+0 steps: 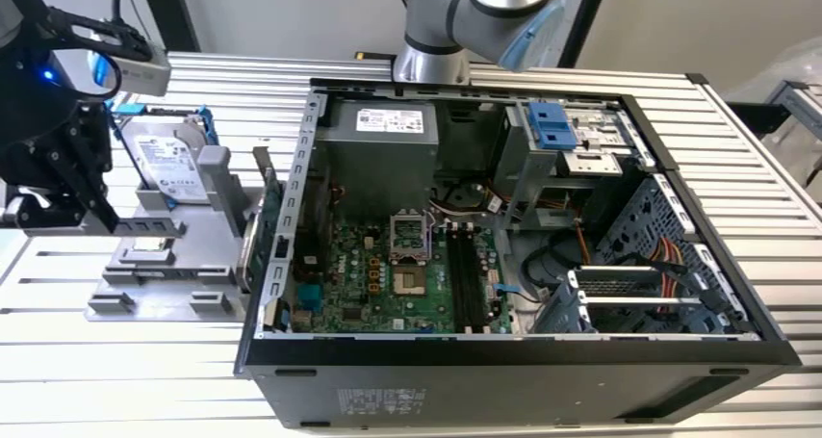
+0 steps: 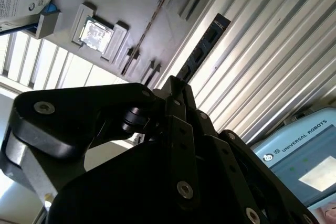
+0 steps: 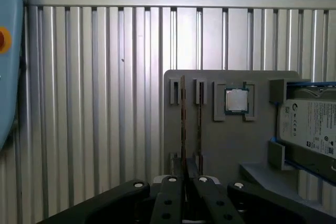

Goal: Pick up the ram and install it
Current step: 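Pick up the ram and move it above insertion slot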

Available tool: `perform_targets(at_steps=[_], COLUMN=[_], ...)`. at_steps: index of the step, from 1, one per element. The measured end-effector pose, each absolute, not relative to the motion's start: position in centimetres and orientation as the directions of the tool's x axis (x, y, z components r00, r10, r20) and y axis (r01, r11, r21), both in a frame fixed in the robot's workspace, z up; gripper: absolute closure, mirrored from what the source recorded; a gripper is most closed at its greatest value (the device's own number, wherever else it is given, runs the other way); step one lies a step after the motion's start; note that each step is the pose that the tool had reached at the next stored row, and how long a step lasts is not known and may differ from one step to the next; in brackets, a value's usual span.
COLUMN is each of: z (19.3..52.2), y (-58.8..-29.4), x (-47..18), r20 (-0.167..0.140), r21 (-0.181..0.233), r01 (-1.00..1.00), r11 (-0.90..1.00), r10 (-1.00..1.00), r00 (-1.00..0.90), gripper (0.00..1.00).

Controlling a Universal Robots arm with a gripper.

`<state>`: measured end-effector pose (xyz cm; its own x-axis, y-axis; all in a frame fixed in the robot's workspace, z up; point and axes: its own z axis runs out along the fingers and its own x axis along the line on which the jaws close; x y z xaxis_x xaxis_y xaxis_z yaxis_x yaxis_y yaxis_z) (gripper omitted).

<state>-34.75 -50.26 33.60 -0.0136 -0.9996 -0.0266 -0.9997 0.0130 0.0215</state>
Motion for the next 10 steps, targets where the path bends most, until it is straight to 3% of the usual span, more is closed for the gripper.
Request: perform_targets(at_steps=[10], z=[34.51], y=[-50.26], x=[-34.76], r20=[-0.027], r21=[0.021], r01=[-1.000], r11=[0.013], r10=[-1.000], r00=[-0.014], gripper=[1.00])
